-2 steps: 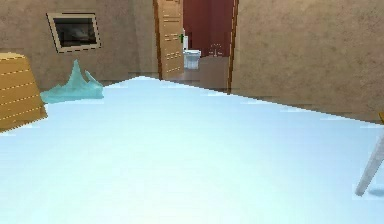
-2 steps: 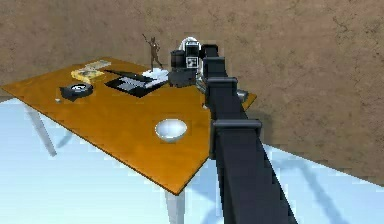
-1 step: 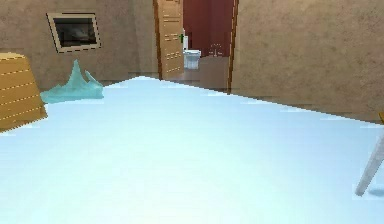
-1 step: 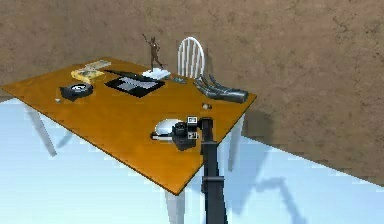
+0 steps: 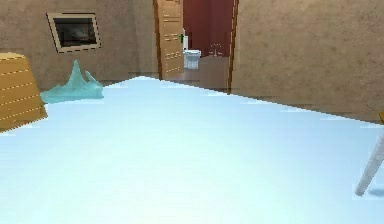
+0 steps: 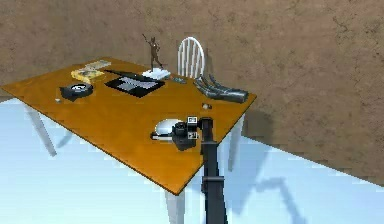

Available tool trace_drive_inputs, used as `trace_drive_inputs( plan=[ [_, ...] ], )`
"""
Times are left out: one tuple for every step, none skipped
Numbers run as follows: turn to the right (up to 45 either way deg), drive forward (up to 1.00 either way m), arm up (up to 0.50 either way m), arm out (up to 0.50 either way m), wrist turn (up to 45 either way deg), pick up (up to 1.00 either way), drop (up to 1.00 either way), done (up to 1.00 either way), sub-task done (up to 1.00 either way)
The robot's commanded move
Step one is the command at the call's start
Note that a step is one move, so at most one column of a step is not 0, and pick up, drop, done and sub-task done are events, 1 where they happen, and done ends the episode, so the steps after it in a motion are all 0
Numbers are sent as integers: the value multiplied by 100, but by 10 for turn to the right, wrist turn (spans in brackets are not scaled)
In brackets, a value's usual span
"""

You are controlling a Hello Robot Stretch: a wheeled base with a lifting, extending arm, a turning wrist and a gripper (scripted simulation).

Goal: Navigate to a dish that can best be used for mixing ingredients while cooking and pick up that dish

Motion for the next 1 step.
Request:
trace_drive_inputs(
  plan=[
    [0, 0, 10, 0, 0, 0, 0, 0, 0]
  ],
)
